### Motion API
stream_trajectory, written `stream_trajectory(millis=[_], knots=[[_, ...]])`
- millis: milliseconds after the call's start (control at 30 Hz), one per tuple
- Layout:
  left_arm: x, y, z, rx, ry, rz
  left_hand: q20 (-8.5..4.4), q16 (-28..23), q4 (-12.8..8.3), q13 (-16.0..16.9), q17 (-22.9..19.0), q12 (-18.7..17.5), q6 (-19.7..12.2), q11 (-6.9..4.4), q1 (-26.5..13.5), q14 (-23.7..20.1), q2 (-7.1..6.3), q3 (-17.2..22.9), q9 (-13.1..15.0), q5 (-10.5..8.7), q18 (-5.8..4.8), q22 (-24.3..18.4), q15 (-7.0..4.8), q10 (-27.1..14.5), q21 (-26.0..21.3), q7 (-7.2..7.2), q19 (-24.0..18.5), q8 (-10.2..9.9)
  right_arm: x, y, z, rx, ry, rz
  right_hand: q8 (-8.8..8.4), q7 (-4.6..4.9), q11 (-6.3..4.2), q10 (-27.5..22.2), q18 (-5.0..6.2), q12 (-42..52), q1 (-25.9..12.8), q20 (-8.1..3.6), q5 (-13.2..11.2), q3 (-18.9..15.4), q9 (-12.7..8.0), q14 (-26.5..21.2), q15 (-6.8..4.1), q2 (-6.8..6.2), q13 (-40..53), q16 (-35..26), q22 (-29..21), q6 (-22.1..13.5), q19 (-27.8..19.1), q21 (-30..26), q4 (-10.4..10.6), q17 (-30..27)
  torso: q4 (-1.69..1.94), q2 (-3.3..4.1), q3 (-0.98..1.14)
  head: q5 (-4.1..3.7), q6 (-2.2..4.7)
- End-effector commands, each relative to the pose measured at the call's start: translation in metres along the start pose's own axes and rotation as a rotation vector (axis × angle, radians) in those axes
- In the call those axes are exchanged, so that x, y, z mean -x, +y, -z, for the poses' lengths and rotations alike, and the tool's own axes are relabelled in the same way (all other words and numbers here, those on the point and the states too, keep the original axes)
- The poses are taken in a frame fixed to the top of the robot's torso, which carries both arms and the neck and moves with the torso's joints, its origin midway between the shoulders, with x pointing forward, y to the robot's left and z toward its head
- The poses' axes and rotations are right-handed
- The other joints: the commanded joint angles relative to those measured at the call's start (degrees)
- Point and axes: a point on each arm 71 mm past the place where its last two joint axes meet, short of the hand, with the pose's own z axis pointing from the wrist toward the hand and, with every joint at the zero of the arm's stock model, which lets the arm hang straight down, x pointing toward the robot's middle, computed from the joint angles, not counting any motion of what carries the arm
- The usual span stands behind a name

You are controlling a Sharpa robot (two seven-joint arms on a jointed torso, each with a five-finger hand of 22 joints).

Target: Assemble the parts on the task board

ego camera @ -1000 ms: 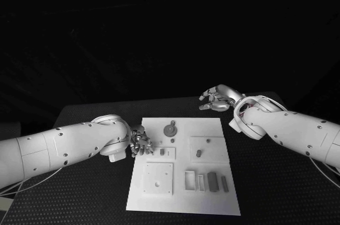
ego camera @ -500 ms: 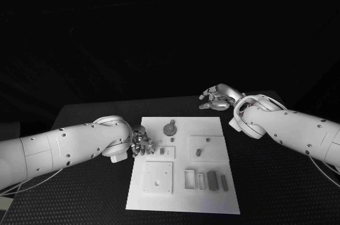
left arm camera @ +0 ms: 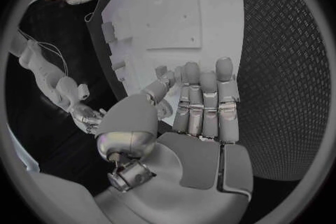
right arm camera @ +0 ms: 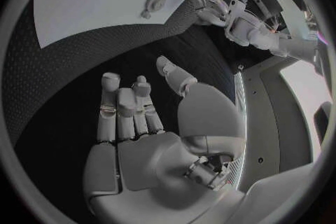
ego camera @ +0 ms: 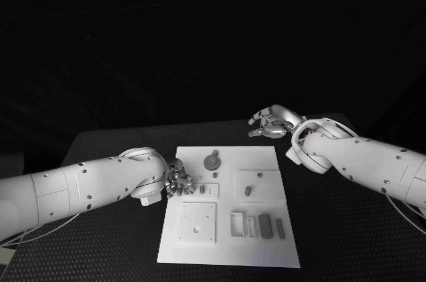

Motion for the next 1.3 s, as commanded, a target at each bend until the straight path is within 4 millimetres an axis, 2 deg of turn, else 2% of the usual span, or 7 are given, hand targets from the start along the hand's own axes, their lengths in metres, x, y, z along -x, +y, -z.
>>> stream_trajectory(millis=[33, 767, 1300], knots=[[-0.0025, 0.0002, -0.0014, 0.006, -0.013, -0.021, -0.24, 0.1, 0.0, 0.0, -0.1, 0.2, 0.3, -0.54, 1.0, 0.2, 1.04, 0.3, 2.5, 0.21, 1.06, 1.4, -0.16, 1.1, 0.3, 0.05, 0.0, 0.0, -0.0008, 0.0006, 0.0002, 0.005, 0.011, 0.000, 0.31, 1.05, 0.03, -0.4, 0.80, 0.2, -0.2, -0.23, 0.1, -0.2, -0.1, -0.3, 0.02, 0.19, -0.1, 0.3, 0.6, -0.7, 0.2, -0.2, 0.0, -0.1, -0.01, 0.00, 0.01, -0.05, -0.04], [-0.0003, 0.0030, -0.0022, 0.012, -0.019, -0.051, -0.35, 0.1, -0.2, 0.0, -0.2, 0.2, 0.3, -0.59, 1.1, 0.4, 1.02, 0.5, 2.6, 0.23, 1.07, 1.4, -0.23, 1.2, 0.4, -0.01, 0.0, 0.2, -0.0007, 0.0001, 0.0003, 0.004, 0.013, 0.001, 0.34, 1.05, 0.03, -0.4, 0.80, 0.2, -0.2, -0.24, 0.1, -0.2, -0.1, -0.3, 0.02, 0.21, -0.1, 0.3, 0.6, -0.7, 0.2, -0.2, 0.0, -0.1, 0.04, 0.01, -0.05, -0.11, -0.07], [-0.0019, -0.0027, -0.0031, -0.001, -0.018, -0.061, -0.38, 0.1, -0.3, 0.0, -0.2, 0.2, 0.2, -0.61, 1.1, 0.5, 0.76, 0.5, 2.6, 0.24, 1.03, 1.4, -0.26, 1.3, 0.5, 0.01, 0.0, 0.1, -0.0013, 0.0007, 0.0003, 0.005, 0.016, 0.000, 0.35, 1.05, 0.04, -0.4, 0.80, 0.3, -0.3, -0.24, 0.1, -0.2, -0.1, -0.3, 0.02, 0.21, -0.2, 0.3, 0.6, -0.7, 0.2, -0.2, 0.1, -0.1, 0.01, 0.00, 0.03, 0.04, -0.10]])
